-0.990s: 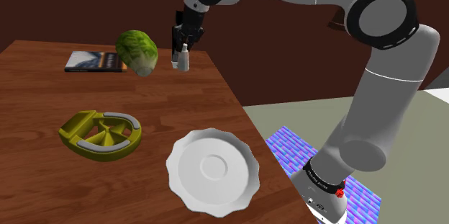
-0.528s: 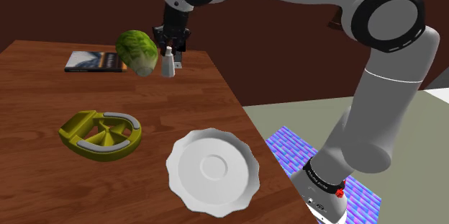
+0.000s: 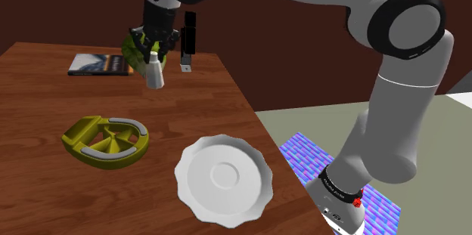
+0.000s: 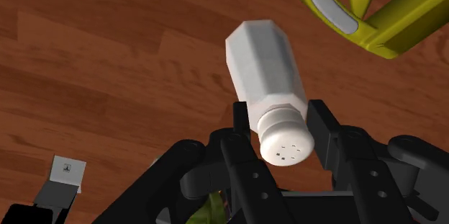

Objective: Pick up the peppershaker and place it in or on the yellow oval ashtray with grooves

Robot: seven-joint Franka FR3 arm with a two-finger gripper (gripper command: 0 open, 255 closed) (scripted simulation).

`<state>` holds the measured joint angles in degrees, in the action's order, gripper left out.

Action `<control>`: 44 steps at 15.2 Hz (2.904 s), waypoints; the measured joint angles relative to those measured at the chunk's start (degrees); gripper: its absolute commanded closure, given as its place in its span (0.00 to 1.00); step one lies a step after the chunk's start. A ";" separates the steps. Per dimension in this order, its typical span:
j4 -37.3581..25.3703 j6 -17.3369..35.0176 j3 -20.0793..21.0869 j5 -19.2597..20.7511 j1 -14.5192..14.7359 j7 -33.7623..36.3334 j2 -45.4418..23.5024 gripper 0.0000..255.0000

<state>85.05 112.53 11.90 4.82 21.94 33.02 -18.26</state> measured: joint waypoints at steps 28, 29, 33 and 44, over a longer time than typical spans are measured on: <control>-10.55 1.96 2.21 6.55 12.75 15.73 -13.71 1.00; -9.84 2.74 2.18 6.61 12.72 15.85 -13.79 1.00; -8.02 5.01 2.06 6.84 12.66 16.13 -14.29 1.00; -7.45 5.58 2.04 6.86 12.58 16.15 -14.23 0.00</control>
<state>77.60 118.10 13.94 11.68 34.52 49.17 -32.49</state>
